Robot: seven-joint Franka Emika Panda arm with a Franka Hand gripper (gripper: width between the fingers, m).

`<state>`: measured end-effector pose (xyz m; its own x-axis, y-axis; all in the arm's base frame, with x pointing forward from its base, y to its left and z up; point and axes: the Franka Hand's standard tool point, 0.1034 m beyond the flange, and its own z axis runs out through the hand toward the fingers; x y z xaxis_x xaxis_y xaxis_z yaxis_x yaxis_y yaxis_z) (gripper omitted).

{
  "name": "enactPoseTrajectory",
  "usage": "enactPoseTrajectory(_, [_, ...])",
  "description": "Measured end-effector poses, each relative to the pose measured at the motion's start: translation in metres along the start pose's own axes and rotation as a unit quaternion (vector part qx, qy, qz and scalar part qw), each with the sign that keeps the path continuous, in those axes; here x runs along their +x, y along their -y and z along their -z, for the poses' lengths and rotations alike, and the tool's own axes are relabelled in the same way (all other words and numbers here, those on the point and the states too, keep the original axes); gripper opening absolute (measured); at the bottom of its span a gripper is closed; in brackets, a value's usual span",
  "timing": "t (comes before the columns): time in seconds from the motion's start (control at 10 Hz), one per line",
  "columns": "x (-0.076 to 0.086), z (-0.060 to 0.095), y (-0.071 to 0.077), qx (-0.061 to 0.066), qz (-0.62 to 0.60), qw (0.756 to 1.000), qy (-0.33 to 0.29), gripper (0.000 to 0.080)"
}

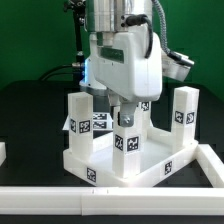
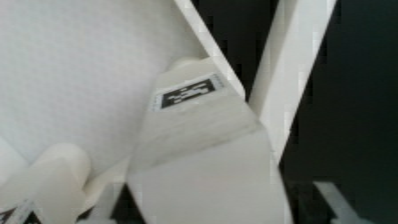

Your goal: Assemble desk

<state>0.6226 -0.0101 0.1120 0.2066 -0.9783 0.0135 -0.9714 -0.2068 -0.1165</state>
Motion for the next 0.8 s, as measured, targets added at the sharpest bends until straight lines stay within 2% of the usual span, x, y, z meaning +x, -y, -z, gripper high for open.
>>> enactPoseTrajectory(0.1, [0.0, 0.0, 0.0, 0.0, 0.009, 1.0, 0.0, 0.0311])
enactPoseTrajectory(0.2, [0.0, -0.001, 0.0, -0.001, 0.009, 1.0, 0.0, 0.0512])
enactPoseTrajectory(0.3, [0.0, -0.001, 0.0, -0.001, 0.01, 1.0, 0.0, 0.0512])
enactPoseTrajectory(0.4, [0.0, 0.0, 0.0, 0.0, 0.01, 1.0, 0.0, 0.0624])
enactPoseTrajectory(0.5, [0.0, 0.012, 0.005, 0.008, 0.022, 1.0, 0.005, 0.0642])
enactPoseTrajectory(0.6, [0.003, 0.035, 0.011, 0.021, 0.029, 0.999, 0.015, 0.0642])
enactPoseTrajectory(0.7, [0.01, 0.053, 0.017, 0.023, 0.032, 0.999, 0.022, 0.0642])
enactPoseTrajectory(0.8, [0.011, 0.053, 0.018, 0.025, 0.032, 0.999, 0.019, 0.0649])
